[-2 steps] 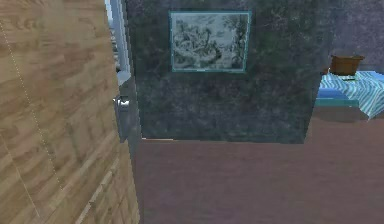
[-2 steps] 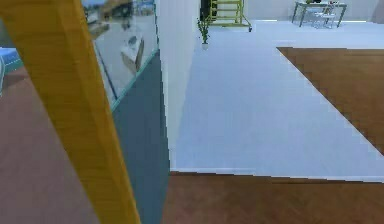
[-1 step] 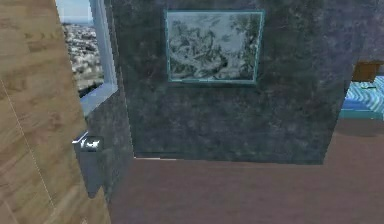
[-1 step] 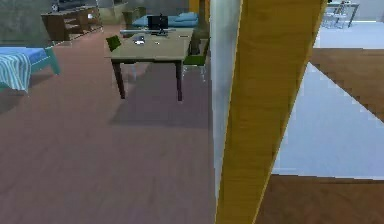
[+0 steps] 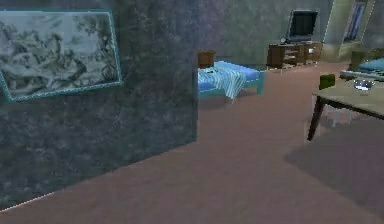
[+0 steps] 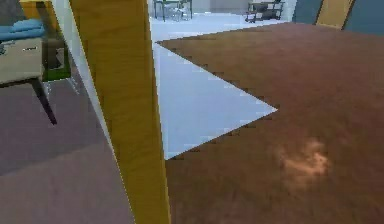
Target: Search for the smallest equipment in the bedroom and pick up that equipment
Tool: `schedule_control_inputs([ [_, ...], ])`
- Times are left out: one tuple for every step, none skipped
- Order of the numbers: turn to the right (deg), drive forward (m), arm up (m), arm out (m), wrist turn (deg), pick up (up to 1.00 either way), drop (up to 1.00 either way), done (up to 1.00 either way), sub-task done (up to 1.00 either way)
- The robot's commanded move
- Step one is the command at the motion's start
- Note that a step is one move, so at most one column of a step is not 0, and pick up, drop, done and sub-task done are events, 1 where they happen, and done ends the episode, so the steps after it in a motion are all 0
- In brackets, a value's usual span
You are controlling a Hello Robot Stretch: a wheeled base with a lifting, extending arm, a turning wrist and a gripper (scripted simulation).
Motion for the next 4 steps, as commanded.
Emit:
schedule_control_inputs([
  [0.0,0.5,0.0,0.0,0.0,0.0,0.0,0.0,0.0],
  [18.0,0.0,0.0,0.0,0.0,0.0,0.0,0.0,0.0],
  [0.0,1.0,0.0,0.0,0.0,0.0,0.0,0.0,0.0],
  [3.0,0.0,0.0,0.0,0.0,0.0,0.0,0.0,0.0],
])
